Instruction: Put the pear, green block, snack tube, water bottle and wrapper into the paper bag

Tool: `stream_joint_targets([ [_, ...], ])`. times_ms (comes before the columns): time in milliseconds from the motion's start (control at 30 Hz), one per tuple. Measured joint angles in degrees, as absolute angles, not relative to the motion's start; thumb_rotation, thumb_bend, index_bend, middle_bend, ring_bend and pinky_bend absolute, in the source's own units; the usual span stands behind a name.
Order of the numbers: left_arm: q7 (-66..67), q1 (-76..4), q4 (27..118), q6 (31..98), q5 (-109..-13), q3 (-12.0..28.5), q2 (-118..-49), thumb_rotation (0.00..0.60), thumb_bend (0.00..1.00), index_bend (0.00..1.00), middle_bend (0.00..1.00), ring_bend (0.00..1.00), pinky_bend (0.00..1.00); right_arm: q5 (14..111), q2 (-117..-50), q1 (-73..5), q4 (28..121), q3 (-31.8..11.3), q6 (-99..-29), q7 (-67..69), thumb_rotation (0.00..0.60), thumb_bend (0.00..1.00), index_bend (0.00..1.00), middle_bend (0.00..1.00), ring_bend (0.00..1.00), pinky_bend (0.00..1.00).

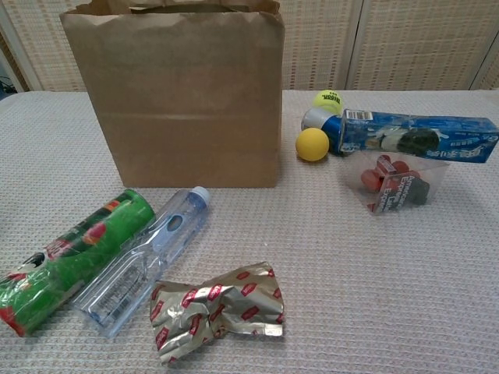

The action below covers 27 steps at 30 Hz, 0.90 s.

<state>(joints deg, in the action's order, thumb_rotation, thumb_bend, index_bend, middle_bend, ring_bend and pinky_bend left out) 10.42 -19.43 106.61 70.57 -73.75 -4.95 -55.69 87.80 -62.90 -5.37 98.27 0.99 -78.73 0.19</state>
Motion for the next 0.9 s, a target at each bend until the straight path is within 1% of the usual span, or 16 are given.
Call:
stream_joint_targets([
  [167,12.3,-18.7,104.1,69.7,-79.1,-6.9,-58.3,0.6,0.34,0.0,0.0,0.0,0.06,88.0,-62.7,-5.3,98.2,1.0,-78.9,0.6,0.6,0.06,0.0,0.0,0.0,0.0],
  [367,14.3,-16.8,101.6,69.0,-85.4,-10.3,-61.9,0.6,0.34,0.0,0.0,0.0,0.06,88.0,-62.6,-5.3,98.3,1.1,-78.7,0.7,0.6,0.06,0.0,0.0,0.0,0.0],
  [667,14.2,-14.9,99.7,68.3,-85.1,-11.0,-62.5,0.6,0.34,0.0,0.0,0.0,0.06,87.8,-62.5,-5.4,98.4,1.1,-78.6,0.7,0.6,0.06,0.0,0.0,0.0,0.0],
  [900,13.8,-14.1,100.5,67.4,-84.9,-11.4,-62.0,0.6,0.34,0.0,0.0,0.0,0.06,87.7,-62.6,-5.4,98.5,1.1,-78.5,0.5,0.6,0.06,0.0,0.0,0.0,0.0],
])
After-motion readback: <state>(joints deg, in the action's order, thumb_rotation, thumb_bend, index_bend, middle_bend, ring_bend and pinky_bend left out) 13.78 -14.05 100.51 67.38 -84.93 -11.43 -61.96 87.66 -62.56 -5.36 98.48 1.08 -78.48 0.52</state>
